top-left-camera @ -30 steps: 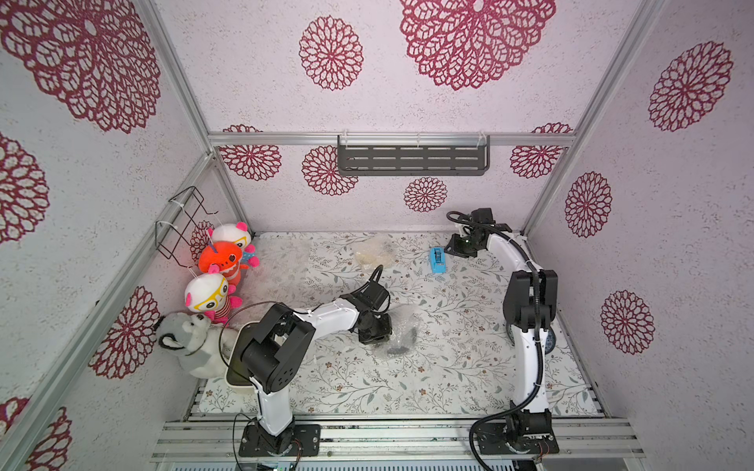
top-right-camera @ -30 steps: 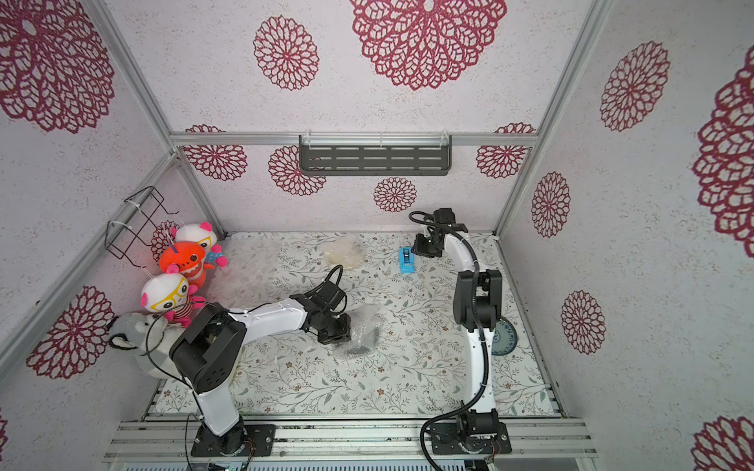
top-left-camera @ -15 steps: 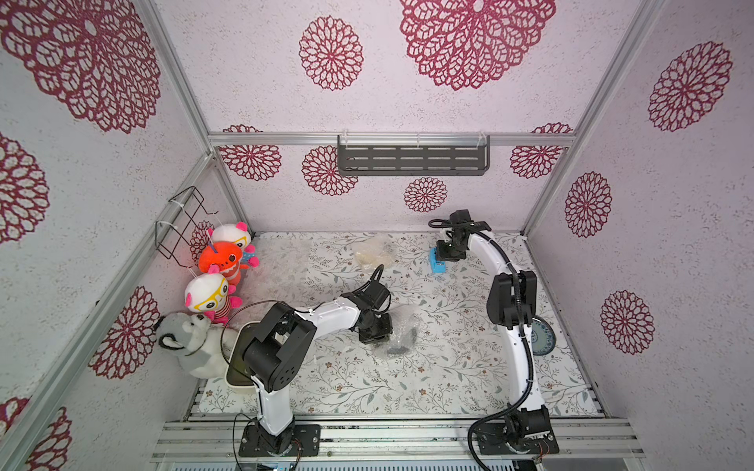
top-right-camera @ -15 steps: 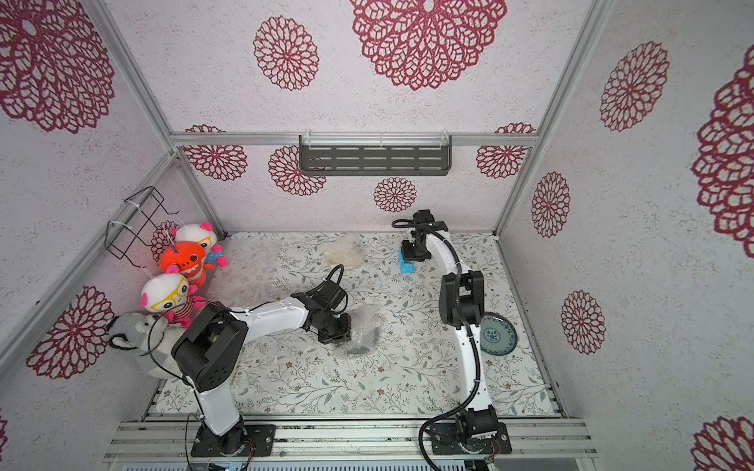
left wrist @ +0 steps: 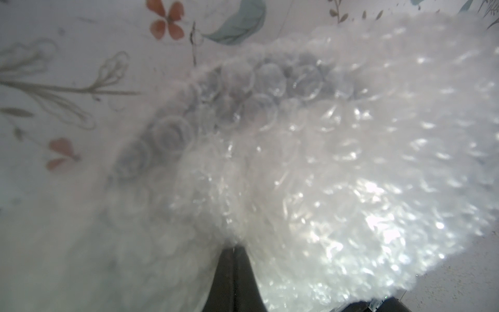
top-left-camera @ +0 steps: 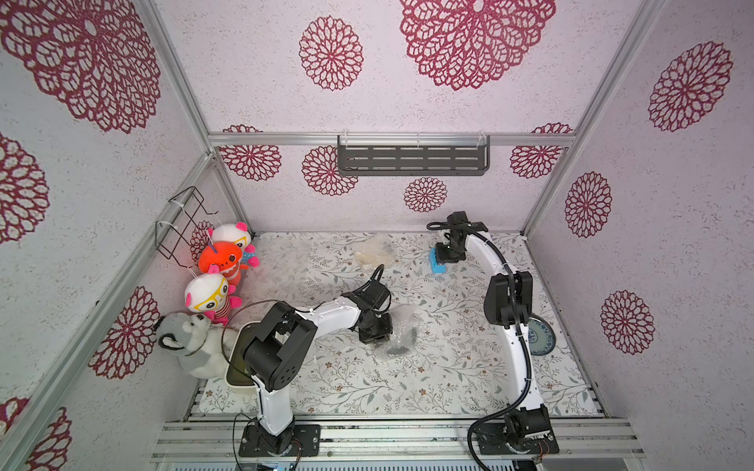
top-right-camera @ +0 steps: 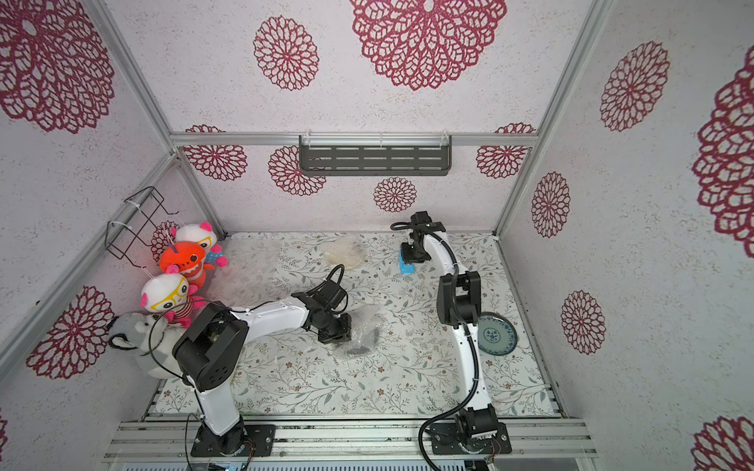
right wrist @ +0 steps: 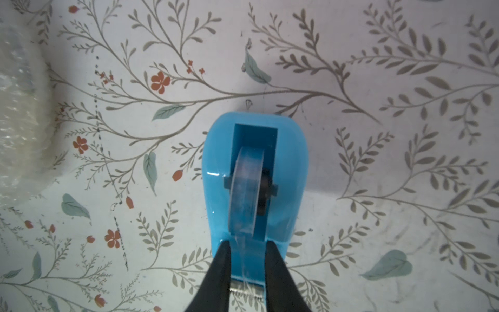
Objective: Wrap dinner plates in bubble wrap
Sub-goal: Pull the tape from the tape cutter.
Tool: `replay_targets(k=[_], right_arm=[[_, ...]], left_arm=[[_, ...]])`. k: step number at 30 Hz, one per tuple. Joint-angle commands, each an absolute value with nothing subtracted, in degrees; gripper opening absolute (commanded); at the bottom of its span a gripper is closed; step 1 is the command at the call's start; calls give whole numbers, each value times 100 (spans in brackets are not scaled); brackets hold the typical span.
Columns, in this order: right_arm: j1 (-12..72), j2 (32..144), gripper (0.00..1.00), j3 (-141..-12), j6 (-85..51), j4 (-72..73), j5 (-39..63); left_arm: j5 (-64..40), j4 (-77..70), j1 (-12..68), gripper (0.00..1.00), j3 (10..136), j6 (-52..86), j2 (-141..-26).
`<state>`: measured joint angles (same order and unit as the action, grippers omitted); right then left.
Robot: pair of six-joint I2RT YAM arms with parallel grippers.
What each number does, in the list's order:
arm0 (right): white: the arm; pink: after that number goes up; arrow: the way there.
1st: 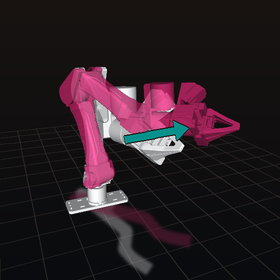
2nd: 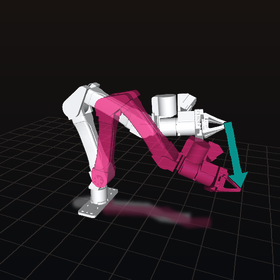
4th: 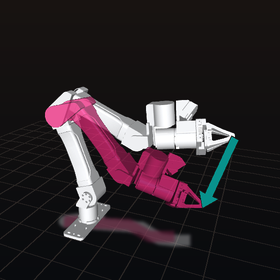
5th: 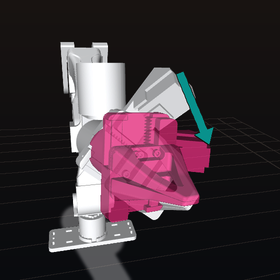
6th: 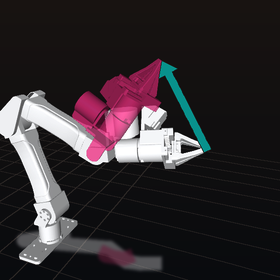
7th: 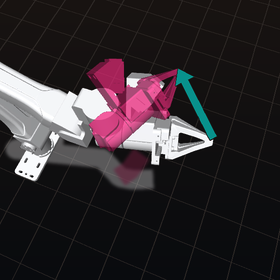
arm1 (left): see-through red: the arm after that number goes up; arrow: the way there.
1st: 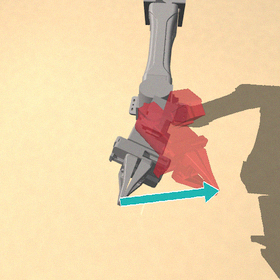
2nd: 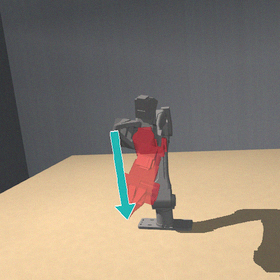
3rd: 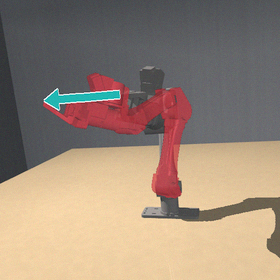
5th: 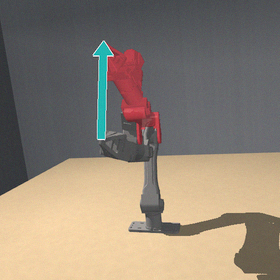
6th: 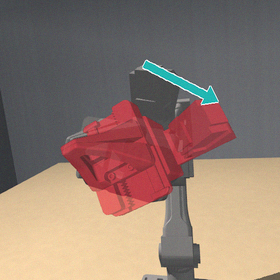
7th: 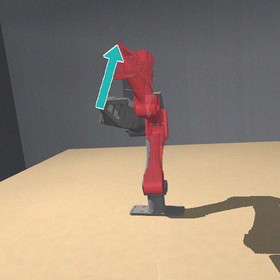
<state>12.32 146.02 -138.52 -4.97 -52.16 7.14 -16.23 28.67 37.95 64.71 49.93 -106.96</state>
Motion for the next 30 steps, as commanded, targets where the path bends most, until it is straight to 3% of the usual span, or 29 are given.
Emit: replay_targets(k=[1, 11, 14, 21, 30], right_arm=[[1301, 14664, 24, -13992, -382, -5511, 583], [1369, 14769, 17, -13936, -459, -5603, 753], [1359, 14578, 10, -13777, -405, -5561, 668], [1054, 14116, 0, -13231, -738, -5104, 2000], [667, 13919, 0, -12434, -1481, -3993, 3976]], left_arm=[[-1415, 2953, 3771, 0, 6374, 4948, -10986], [-1389, 2947, 3757, 0, 6337, 4965, -10951], [-1383, 2953, 3762, 0, 6344, 4958, -10951], [-1362, 2978, 3762, 0, 6363, 4968, -10934], [-1299, 3032, 3762, 0, 6359, 4981, -10890]])
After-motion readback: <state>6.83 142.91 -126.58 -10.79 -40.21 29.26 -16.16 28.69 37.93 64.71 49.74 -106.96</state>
